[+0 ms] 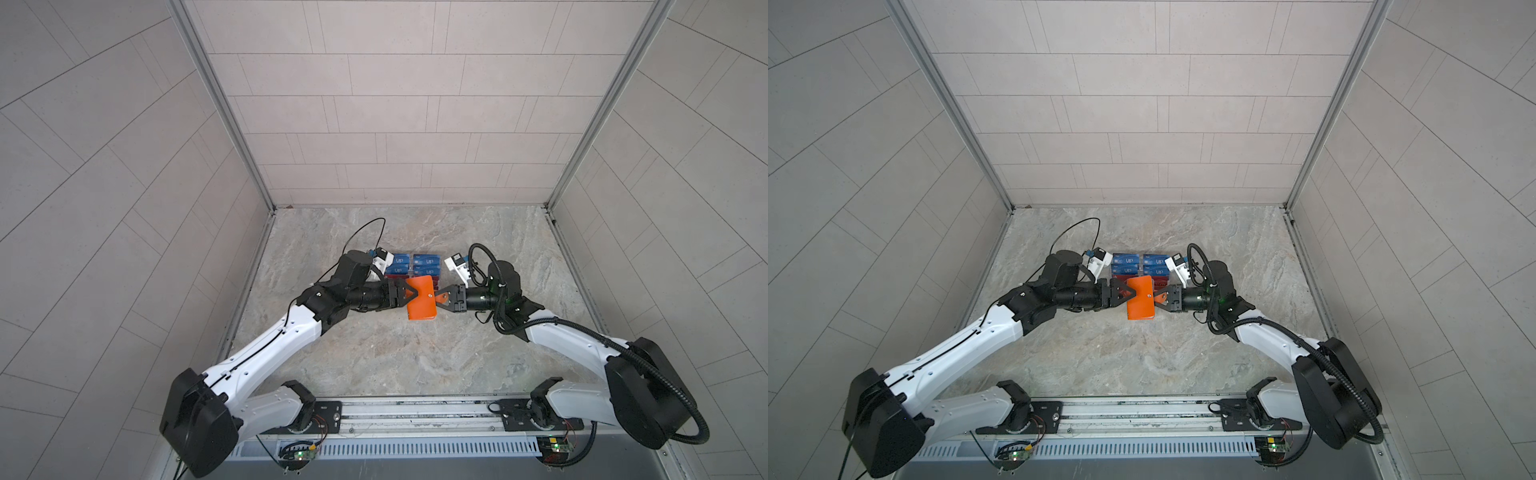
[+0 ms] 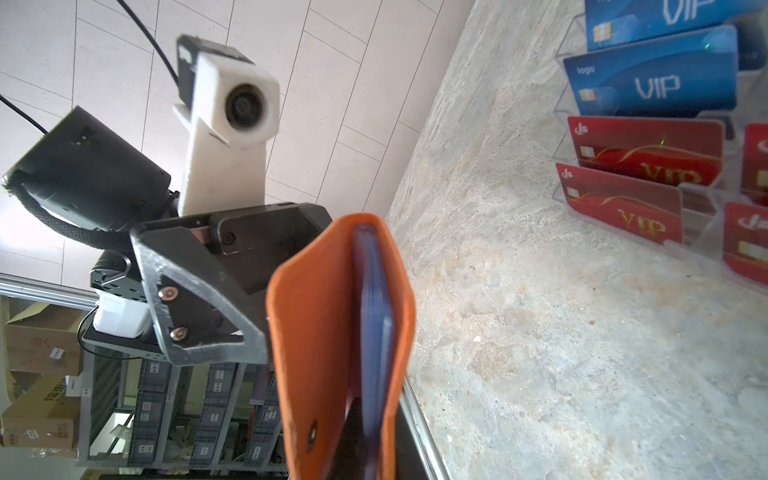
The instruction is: Put the credit cards into the card holder
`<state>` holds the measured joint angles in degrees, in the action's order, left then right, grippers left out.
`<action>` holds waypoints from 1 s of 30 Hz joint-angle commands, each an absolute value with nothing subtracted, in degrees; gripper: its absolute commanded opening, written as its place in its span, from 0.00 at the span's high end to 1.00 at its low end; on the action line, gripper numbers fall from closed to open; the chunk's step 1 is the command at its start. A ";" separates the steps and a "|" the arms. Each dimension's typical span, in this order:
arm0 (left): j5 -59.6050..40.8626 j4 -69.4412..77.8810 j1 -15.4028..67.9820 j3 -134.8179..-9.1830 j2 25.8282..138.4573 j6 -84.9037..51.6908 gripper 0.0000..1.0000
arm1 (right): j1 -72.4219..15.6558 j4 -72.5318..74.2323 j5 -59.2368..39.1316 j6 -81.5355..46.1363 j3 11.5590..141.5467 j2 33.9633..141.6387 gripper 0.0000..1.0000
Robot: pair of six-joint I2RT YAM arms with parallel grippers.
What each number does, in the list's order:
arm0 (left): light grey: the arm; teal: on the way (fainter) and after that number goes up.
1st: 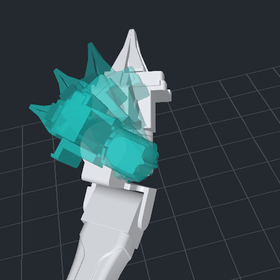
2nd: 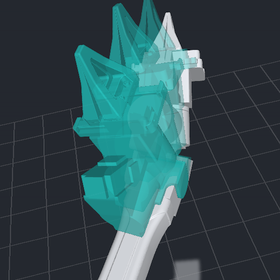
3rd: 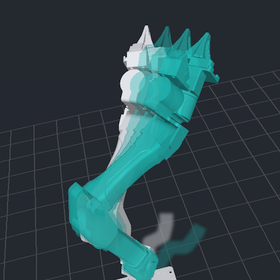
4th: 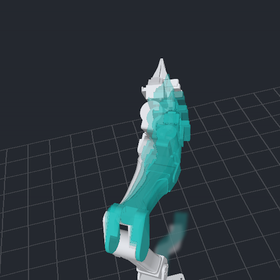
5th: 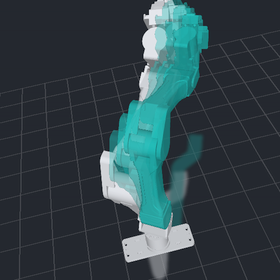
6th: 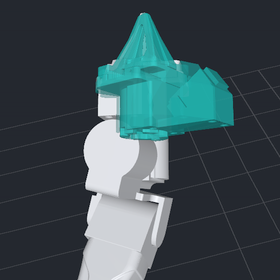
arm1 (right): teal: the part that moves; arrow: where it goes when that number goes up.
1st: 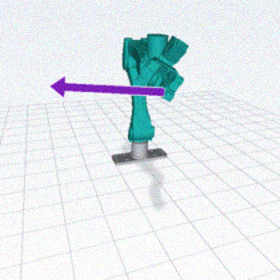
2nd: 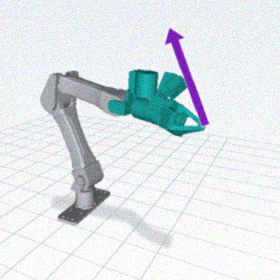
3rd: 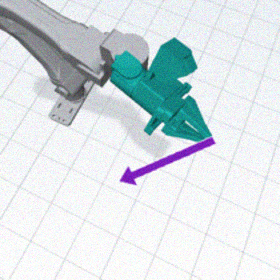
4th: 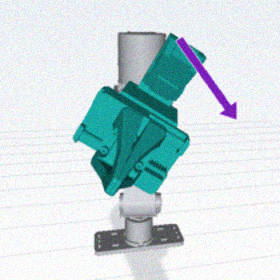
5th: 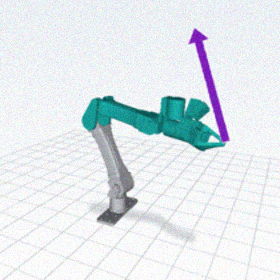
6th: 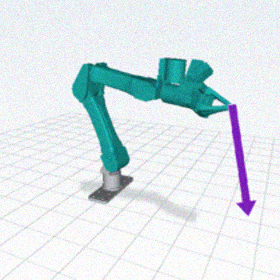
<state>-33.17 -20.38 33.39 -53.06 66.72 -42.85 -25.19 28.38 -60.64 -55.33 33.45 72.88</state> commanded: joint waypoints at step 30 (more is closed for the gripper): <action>11.19 -59.15 49.07 -93.72 91.68 -39.01 0.28 | -27.95 22.93 -51.22 -49.64 47.05 88.77 1.00</action>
